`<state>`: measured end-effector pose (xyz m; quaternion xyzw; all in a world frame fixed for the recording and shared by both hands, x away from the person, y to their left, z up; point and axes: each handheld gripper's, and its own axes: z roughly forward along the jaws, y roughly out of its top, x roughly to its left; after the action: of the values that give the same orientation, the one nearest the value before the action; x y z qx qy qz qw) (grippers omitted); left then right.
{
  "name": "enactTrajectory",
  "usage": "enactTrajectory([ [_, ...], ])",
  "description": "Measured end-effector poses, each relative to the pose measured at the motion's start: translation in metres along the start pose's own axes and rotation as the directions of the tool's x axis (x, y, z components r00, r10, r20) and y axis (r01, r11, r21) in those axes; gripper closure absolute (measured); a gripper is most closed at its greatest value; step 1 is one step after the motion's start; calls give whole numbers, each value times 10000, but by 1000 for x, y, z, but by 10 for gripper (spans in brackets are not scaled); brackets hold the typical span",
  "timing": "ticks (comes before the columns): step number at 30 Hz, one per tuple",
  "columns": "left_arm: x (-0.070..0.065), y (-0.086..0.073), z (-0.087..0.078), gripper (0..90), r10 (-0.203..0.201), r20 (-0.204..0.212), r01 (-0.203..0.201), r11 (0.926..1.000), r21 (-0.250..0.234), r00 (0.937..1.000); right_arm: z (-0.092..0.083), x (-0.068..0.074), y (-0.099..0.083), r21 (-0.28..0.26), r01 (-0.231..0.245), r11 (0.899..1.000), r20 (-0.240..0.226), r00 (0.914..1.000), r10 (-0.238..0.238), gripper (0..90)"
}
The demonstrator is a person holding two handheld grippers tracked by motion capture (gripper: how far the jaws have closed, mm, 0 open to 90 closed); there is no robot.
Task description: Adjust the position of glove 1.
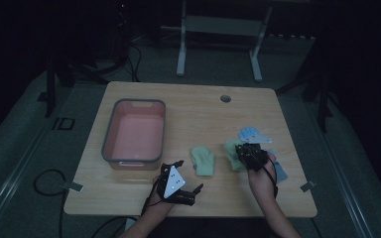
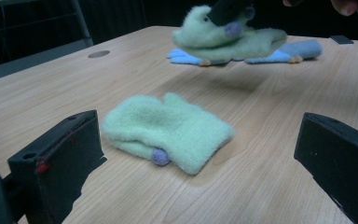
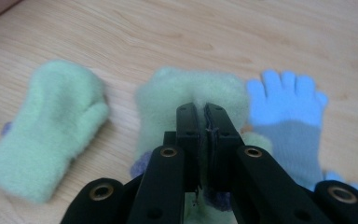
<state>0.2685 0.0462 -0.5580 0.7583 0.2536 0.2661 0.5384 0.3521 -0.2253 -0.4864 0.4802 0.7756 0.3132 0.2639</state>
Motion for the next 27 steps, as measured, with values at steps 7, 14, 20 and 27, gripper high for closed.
enactTrajectory([
  [7,0,0,0,5,41,-1,-41,10000,10,10000,10,-4,-21,284,-982,9948,56,9952,981,855],
  [14,-2,0,0,5,137,12,-137,9999,-3,9999,23,3,-39,234,-1606,9867,101,9870,1604,855],
  [20,-1,0,0,5,124,57,-124,9999,-33,9999,36,4,-48,229,-1907,9814,203,9815,1903,828],
  [27,-2,0,0,5,162,77,-162,9999,-21,9998,31,1,-45,332,-1748,9840,-210,9842,1756,650],
])
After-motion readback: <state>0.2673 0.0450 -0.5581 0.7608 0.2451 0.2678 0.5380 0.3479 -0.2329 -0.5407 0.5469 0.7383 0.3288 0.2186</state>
